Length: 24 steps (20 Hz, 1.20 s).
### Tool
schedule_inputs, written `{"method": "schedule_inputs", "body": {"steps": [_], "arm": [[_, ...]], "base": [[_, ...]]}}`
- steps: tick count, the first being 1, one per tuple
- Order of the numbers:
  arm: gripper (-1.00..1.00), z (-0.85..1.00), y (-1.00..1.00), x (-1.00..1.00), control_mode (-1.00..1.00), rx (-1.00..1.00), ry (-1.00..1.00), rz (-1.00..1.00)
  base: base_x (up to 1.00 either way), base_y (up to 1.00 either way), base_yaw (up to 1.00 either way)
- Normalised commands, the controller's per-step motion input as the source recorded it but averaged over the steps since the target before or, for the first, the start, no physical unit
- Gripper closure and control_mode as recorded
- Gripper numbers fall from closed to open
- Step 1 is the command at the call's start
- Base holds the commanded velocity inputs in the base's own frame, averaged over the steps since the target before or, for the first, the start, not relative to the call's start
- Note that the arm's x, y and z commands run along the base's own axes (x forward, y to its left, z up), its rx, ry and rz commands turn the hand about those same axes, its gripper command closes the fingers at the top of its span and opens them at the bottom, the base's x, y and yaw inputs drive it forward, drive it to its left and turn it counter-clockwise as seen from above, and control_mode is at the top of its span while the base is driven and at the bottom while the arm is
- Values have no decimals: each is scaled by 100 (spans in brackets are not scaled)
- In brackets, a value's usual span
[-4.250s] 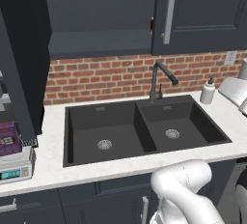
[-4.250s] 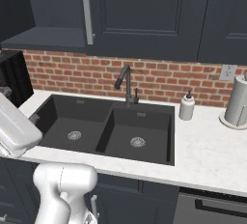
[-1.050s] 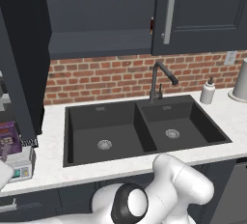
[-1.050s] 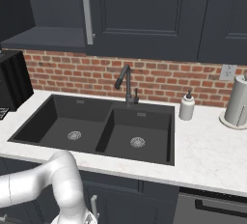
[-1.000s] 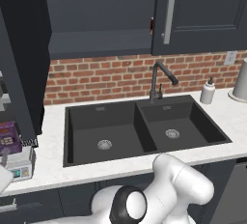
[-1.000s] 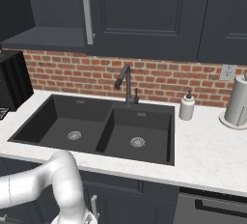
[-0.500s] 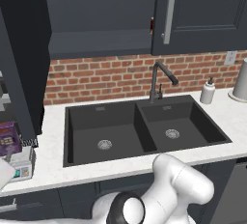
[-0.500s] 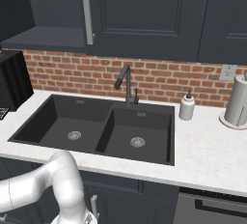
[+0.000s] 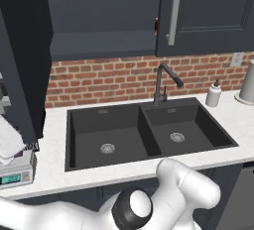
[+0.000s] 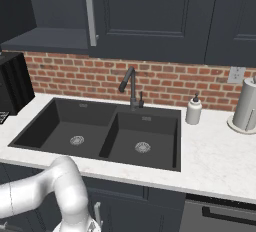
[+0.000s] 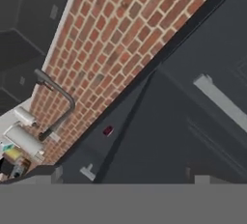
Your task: Pick the cereal and place it on the digital scale for weighing, and close the cabinet.
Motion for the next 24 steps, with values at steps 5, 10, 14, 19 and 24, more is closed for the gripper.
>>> {"method": "schedule_inputs", "body": {"steps": [5, 10, 14, 19, 24], "arm": [[-100, 44, -5, 28, -100, -5, 3, 0], [-100, 55, -14, 55, -100, -3, 4, 0], [-100, 50, -60, 69, -100, 0, 5, -2], [-100, 37, -98, 64, -100, 4, 1, -2], [-100, 37, -100, 53, -100, 12, 0, 0]], "base": [[0, 0, 0], [0, 0, 0], [0, 0, 0], [0, 0, 0], [0, 0, 0]]}}
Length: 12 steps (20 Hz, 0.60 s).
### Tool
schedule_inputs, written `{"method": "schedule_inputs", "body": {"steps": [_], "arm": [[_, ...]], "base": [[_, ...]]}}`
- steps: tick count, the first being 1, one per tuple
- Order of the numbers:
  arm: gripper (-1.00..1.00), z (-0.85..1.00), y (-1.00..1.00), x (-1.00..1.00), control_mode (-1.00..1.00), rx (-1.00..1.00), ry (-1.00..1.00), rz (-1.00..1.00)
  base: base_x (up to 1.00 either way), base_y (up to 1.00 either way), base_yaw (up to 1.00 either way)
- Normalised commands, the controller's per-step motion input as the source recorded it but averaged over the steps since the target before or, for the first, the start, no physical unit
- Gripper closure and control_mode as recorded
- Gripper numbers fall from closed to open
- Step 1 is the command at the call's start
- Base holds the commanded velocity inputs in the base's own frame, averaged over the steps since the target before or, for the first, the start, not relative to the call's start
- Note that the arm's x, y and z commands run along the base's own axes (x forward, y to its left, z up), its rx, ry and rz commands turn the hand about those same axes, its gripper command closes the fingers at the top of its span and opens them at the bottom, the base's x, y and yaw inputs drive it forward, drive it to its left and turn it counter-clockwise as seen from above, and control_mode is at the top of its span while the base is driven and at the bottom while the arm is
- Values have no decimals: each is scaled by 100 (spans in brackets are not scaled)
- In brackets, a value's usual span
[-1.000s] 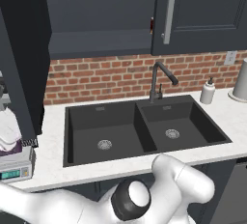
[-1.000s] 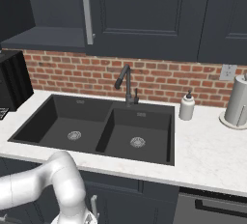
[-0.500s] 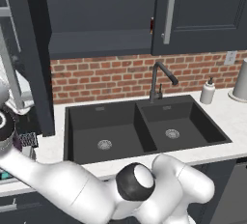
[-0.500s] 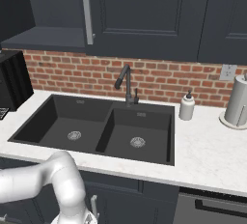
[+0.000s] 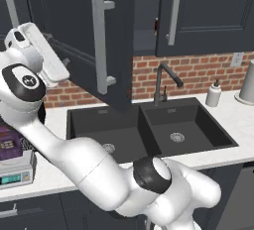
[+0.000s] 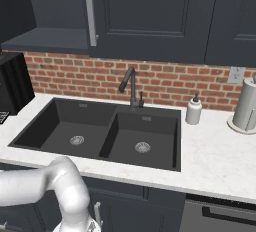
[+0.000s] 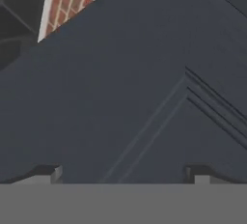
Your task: Pick the cereal and place it on the digital scale for weighing, and close the cabinet.
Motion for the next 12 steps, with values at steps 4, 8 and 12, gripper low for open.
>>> {"method": "schedule_inputs", "body": {"steps": [4, 8, 12], "arm": [[-100, 17, -100, 73, -100, 12, 7, 0], [-100, 12, -100, 92, -100, 13, 12, 0], [-100, 10, -100, 87, -100, 14, 7, 0]], "base": [[0, 0, 0], [0, 0, 0], [0, 0, 0]]}}
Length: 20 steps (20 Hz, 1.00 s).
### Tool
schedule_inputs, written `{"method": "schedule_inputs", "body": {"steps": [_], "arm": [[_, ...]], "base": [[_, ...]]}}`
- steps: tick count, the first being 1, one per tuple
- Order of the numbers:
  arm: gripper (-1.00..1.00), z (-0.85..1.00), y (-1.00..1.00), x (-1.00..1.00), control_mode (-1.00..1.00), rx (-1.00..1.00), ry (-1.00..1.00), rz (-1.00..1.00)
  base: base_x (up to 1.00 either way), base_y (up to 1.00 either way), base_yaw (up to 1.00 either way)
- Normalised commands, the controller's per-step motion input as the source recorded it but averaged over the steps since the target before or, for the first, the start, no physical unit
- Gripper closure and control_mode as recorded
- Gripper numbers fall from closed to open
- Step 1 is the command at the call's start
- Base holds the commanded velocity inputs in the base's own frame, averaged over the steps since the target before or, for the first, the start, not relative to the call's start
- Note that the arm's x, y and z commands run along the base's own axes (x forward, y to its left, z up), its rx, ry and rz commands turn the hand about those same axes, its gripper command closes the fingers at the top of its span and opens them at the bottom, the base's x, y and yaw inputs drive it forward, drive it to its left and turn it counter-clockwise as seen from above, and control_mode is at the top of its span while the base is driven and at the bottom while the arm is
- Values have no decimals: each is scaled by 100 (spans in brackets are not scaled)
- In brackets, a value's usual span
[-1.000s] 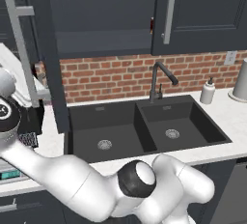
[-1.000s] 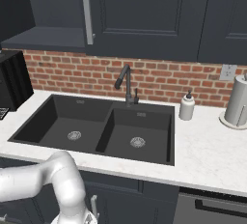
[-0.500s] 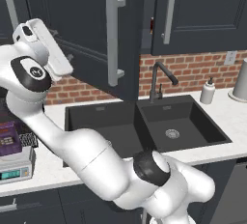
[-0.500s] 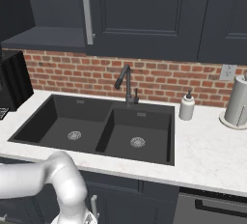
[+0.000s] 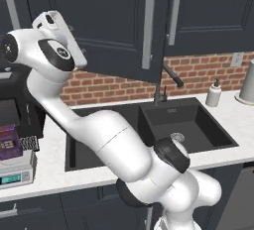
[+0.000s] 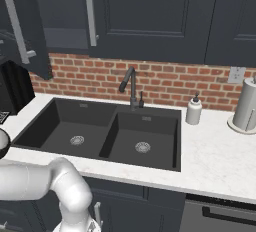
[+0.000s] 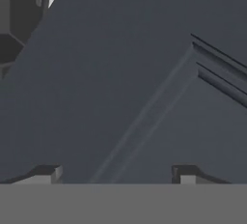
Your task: Pick the cereal and place it on the digital scale for weighing, and close the cabinet.
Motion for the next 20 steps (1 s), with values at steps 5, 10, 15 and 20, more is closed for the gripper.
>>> {"method": "schedule_inputs", "body": {"steps": [5, 10, 15, 20], "arm": [[-100, 5, -100, 99, -100, 16, 6, 0], [-100, 1, -100, 100, -100, 21, 6, 3], [-100, 0, -100, 100, -100, 23, 5, 8], [-100, -4, -99, 100, -100, 23, 0, 12]], "base": [[0, 0, 0], [0, 0, 0], [0, 0, 0], [0, 0, 0]]}}
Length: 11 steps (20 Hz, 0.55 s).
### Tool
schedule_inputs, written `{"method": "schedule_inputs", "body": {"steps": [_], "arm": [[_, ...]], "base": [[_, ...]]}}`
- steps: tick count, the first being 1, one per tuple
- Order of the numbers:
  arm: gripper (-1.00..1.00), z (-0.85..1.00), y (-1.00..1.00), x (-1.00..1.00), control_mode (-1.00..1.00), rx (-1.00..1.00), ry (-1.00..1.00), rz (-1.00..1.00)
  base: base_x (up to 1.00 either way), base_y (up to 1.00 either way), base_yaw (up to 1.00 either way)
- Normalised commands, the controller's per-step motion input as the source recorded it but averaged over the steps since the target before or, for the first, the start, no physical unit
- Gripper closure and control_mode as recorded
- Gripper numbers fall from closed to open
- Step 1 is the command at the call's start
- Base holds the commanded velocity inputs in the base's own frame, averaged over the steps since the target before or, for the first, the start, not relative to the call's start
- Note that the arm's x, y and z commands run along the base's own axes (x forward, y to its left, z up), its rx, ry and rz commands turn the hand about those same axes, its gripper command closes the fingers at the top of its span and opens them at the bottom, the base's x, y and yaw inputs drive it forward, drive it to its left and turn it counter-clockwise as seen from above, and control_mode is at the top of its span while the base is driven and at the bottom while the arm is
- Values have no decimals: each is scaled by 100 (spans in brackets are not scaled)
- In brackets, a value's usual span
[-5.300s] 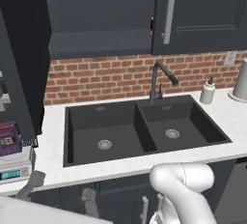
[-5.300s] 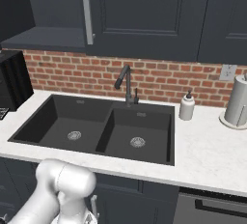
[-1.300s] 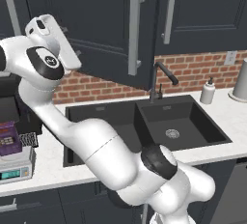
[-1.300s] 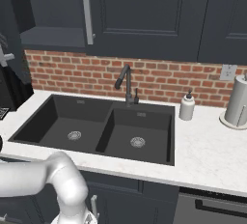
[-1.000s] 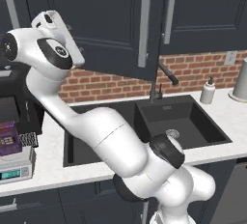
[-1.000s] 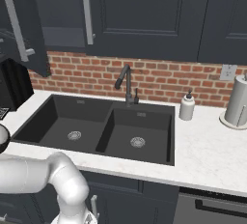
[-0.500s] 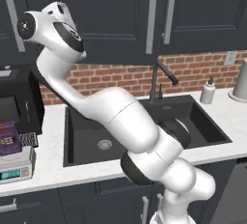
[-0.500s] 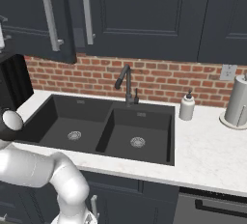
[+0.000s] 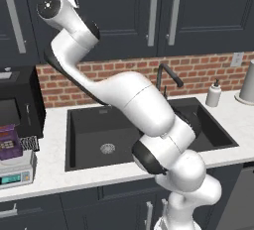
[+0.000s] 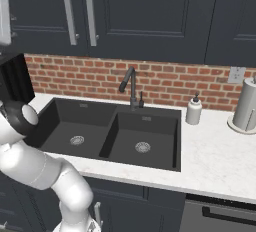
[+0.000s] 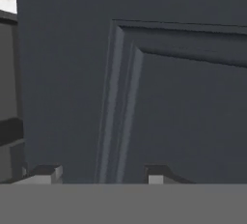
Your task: Pick the cereal and place it on the digital scale for weighing, and close the cabinet.
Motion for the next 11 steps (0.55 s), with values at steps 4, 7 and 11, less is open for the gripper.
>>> {"method": "schedule_inputs", "body": {"steps": [4, 7, 11], "arm": [[-100, -7, -97, 100, -100, 25, 0, 16], [-100, -10, -100, 97, -100, 27, 0, 20], [-100, -14, -100, 71, -100, 29, -6, 19]], "base": [[0, 0, 0], [0, 0, 0], [0, 0, 0]]}}
